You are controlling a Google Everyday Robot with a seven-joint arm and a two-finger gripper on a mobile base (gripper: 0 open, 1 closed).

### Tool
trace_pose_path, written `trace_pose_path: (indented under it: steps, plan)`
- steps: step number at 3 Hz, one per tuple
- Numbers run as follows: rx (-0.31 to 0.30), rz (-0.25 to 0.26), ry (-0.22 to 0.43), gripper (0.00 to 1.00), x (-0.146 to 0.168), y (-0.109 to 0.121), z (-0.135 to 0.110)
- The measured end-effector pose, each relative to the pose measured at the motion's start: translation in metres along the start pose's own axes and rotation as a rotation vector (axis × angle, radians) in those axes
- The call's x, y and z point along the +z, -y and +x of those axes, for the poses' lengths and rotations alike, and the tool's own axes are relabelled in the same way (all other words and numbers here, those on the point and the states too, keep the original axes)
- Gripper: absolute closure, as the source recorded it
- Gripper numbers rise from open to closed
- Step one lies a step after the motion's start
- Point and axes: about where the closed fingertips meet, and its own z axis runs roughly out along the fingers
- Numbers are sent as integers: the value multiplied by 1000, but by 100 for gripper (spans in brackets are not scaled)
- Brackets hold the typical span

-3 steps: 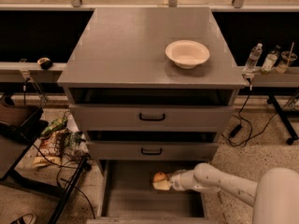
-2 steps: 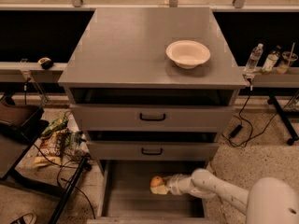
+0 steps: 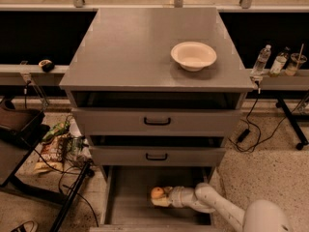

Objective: Place orange into bottom drawer

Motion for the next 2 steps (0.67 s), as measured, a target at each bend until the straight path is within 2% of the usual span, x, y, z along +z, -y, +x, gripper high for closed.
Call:
trace_pose_path:
  steps: [2]
  plan:
    - [-71, -32, 17, 100, 25, -1, 15]
